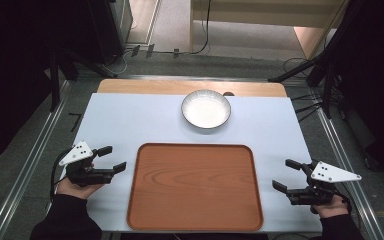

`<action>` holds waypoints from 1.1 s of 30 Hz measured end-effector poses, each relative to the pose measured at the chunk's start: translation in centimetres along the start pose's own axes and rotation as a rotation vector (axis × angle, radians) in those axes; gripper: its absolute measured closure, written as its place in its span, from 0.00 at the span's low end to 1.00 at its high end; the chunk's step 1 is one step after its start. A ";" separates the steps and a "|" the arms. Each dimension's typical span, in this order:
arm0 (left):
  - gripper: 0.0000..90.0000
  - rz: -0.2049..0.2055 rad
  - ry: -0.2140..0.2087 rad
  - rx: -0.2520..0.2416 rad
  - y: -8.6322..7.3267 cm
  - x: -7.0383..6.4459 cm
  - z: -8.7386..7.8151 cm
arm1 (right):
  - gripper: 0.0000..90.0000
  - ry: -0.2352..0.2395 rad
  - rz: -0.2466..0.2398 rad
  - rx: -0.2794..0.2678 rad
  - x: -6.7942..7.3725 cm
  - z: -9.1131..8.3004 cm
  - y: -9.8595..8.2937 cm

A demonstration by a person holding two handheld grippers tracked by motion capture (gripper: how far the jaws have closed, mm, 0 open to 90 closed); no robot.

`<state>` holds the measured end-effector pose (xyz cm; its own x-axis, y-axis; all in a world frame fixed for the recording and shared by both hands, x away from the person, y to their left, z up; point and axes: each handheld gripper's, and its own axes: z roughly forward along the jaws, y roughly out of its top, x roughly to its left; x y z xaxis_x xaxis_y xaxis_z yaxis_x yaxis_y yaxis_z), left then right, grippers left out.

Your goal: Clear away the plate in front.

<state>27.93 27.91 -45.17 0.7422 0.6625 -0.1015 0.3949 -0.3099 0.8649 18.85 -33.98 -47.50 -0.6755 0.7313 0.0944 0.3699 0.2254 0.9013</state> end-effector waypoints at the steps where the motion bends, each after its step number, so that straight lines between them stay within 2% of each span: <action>1: 0.22 -0.006 0.001 -0.002 0.0 0.0 0.0 | 0.15 0.002 0.000 0.002 0.0 0.0 0.0; 5: 0.23 -0.011 0.011 0.008 0.0 0.1 0.0 | 0.15 0.003 -0.003 0.012 0.0 0.1 -0.1; 29: 0.24 -0.007 0.005 0.021 0.0 -0.1 0.1 | 0.15 0.009 0.005 0.014 0.1 0.1 0.0; 33: 0.25 -0.005 0.018 0.021 0.0 -0.1 0.1 | 0.15 0.015 -0.003 0.031 0.1 0.2 0.0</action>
<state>27.89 27.84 -45.21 0.7308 0.6757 -0.0967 0.4100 -0.3211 0.8537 18.89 -33.82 -47.61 -0.6861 0.7209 0.0983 0.3870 0.2472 0.8883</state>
